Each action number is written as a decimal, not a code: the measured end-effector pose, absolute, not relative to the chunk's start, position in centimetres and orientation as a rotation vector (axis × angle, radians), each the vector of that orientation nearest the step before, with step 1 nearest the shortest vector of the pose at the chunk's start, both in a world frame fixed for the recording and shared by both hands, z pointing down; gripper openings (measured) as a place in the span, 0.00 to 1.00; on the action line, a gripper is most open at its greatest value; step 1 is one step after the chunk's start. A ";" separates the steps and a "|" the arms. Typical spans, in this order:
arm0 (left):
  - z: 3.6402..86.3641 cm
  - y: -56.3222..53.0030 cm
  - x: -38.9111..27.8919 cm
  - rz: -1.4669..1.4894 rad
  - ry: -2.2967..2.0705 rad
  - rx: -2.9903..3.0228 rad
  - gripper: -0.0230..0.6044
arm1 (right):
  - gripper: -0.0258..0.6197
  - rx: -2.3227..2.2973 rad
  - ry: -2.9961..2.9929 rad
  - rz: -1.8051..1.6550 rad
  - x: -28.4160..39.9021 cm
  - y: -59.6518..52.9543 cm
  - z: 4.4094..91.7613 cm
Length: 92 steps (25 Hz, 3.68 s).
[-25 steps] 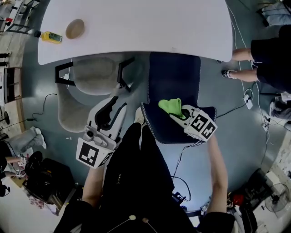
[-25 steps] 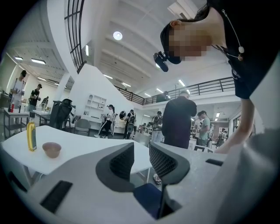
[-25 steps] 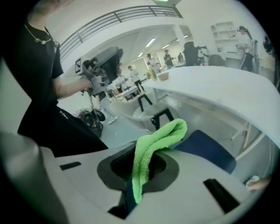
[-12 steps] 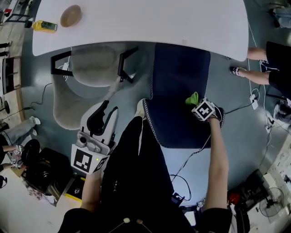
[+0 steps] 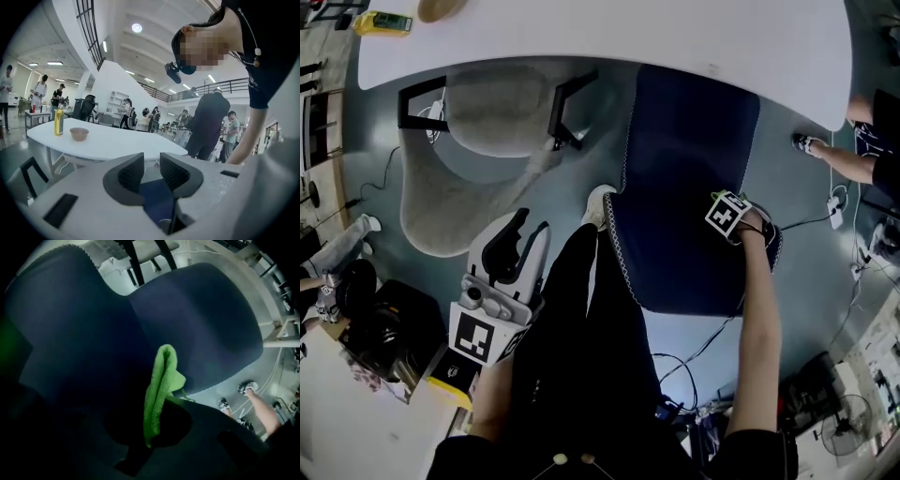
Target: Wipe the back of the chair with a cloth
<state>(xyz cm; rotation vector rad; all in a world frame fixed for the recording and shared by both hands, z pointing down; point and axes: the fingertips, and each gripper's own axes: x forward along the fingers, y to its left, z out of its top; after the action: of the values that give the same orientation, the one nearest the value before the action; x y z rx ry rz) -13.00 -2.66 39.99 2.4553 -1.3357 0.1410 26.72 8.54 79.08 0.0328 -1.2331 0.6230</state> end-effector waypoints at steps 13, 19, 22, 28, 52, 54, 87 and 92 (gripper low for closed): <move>40.8 -1.7 -14.2 0.128 -1.383 2.413 0.19 | 0.07 -0.026 -1.448 0.750 21.7 9.2 78.1; 40.4 -1.5 -13.6 0.121 -1.378 2.425 0.19 | 0.07 -0.001 -1.660 0.938 13.8 8.8 77.2; 40.3 -1.3 -13.5 0.119 -1.376 2.427 0.19 | 0.07 -0.016 -1.746 0.979 10.6 8.5 76.1; 39.6 -1.1 -13.2 0.099 -1.375 2.437 0.19 | 0.07 -0.047 -1.830 1.017 7.8 8.9 73.0; 31.6 -3.5 -10.7 -0.009 -1.252 2.643 0.19 | 0.07 -0.173 -2.087 0.965 2.6 14.6 54.8; 31.3 -3.9 -10.2 0.008 -1.223 2.671 0.19 | 0.07 -0.149 -2.101 0.945 2.4 15.0 53.9; 35.7 -2.6 -0.9 0.106 -0.860 2.708 0.05 | 0.07 0.602 -1.534 0.709 27.2 5.0 64.2; 37.0 -2.4 -1.3 0.110 -0.879 2.685 0.05 | 0.07 0.654 -1.313 0.457 30.9 3.1 65.4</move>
<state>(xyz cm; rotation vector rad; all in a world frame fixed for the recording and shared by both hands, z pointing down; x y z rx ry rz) -1.32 -2.43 36.98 2.6846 -0.8791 0.1095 30.94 3.08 65.42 0.6539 -1.3130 0.4567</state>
